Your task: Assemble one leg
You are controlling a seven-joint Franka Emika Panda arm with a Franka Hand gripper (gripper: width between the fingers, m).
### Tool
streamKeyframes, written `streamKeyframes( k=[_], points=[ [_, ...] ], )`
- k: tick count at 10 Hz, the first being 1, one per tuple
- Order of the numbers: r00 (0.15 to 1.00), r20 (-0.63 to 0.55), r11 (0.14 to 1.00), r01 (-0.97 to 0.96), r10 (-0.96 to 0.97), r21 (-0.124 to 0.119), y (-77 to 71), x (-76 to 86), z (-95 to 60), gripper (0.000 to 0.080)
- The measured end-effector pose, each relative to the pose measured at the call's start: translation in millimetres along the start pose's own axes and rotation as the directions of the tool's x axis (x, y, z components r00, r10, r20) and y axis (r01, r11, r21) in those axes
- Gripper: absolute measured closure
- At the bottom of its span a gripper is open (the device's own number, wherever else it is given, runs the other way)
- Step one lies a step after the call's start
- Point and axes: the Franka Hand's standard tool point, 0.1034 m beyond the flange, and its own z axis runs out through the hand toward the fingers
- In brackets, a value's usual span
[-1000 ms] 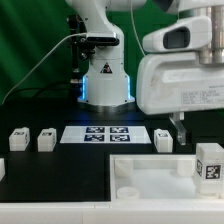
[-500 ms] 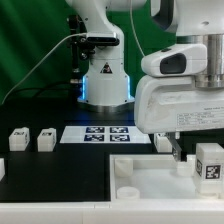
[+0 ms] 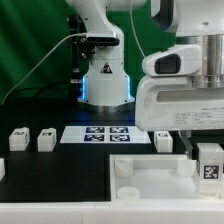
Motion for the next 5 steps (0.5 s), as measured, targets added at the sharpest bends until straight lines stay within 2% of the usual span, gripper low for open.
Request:
streamKeyframes(
  k=[3, 4, 5],
  points=[
    [0.958, -0.001, 0.958, -0.288, 0.288, 0.002, -0.8, -0.1, 0.7, 0.0508],
    [0.894, -0.005, 0.894, -0.448, 0.448, 0.011, -1.3, 1.3, 1.2, 0.0508],
    [0.795, 0.01, 0.795, -0.607, 0.607, 0.023, -0.5, 2.2, 1.0, 0.0508]
  ],
)
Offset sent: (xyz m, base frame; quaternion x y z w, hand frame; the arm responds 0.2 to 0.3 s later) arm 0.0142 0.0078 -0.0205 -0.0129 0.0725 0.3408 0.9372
